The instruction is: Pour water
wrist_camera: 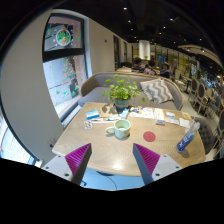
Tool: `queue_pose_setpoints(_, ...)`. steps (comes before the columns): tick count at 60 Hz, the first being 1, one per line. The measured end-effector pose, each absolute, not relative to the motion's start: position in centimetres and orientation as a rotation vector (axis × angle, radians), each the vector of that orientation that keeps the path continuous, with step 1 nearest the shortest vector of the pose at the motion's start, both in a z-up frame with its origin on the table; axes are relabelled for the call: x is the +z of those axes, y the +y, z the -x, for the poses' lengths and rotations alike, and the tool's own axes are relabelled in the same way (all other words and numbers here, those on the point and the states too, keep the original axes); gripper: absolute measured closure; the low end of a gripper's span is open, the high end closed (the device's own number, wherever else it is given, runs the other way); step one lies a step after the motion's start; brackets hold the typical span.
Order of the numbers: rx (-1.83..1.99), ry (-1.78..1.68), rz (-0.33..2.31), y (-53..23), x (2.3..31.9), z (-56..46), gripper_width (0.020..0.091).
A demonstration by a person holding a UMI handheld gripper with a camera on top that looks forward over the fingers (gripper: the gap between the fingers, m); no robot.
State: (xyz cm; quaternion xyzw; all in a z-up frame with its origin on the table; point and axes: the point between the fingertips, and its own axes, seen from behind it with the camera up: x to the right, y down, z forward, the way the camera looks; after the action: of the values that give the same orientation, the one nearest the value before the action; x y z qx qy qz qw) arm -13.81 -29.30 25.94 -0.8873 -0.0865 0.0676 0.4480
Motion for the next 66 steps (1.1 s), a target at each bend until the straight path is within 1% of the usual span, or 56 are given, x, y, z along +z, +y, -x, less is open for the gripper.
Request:
queue_pose_setpoints(8,0.149,-0.175,2.208,-28.8,24.9,9.8,0.0248)
queue_pose_setpoints(23,0.042,-0.07,2.215,-27.1,18.8,-5.7,0.025)
queue_pose_setpoints(33,-0.004,0.015,2.158,-25.2,16.1,-16.5,0.0251)
queue_pose_setpoints(44,-0.034,0.105,2.134,-20.4,12.7,-25.7,0.025)
queue_pose_setpoints(49,-0.01,0.152,2.107,-17.6,11.6,-28.2,0.0251)
queue_pose_setpoints(56,0.008,0.132,2.082,-13.7,9.8,-29.8,0.0255)
queue_pose_setpoints(60,0.019,0.116,2.07,-11.8,8.8,-29.7,0.0261)
queue_pose_setpoints(62,0.027,0.116,2.068,-11.1,8.3,-29.6,0.0276)
queue_pose_setpoints(66,0.039,0.11,2.064,-9.3,7.0,-29.4,0.0346)
